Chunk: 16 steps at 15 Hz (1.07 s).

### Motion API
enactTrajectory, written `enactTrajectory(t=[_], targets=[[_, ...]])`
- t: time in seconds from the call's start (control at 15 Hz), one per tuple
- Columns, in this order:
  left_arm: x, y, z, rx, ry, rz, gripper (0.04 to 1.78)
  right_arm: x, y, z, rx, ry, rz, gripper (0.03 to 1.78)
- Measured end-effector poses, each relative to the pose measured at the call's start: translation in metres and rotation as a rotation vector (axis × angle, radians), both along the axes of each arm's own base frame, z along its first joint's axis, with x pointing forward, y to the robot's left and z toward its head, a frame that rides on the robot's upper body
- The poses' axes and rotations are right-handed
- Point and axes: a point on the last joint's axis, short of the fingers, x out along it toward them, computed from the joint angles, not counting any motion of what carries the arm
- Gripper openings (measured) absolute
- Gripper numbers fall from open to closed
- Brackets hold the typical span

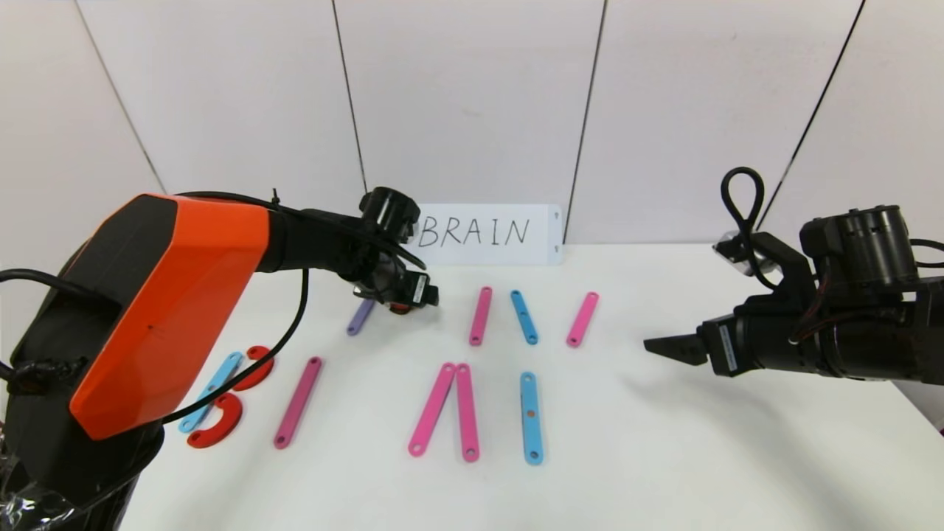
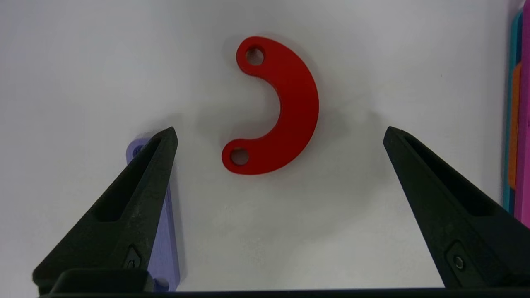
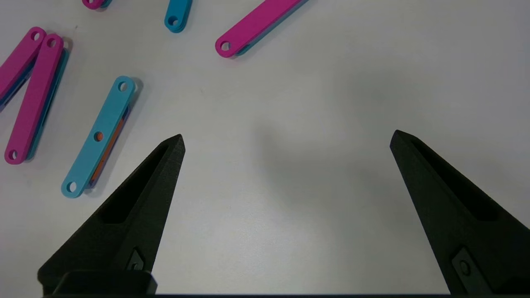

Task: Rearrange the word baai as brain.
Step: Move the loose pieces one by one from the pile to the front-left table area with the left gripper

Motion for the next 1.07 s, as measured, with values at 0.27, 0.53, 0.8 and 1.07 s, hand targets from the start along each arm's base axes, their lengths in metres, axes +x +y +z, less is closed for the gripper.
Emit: enactTrajectory(t=[0.27, 0.53, 0.8, 1.07], targets=[[0.006, -0.007, -0.006, -0.006, -0.019, -0.009, 1.74, 0.000, 0.001, -0.001, -0.001, 0.002, 0.004, 1.74], [0.008, -0.010, -0.013, 0.003, -0.007, -0.012, 1.68, -0.001, 0.001, -0.001, -0.001, 0.003, 0.005, 1.74], [0.008, -0.010, -0.013, 0.005, -0.004, -0.012, 1.25, -0.001, 0.001, -0.001, -0.001, 0.004, 0.004, 1.74], [0.007, -0.010, -0.014, 0.006, -0.001, -0.011, 0.52, -0.001, 0.001, -0.001, -0.002, 0.003, 0.004, 1.74]])
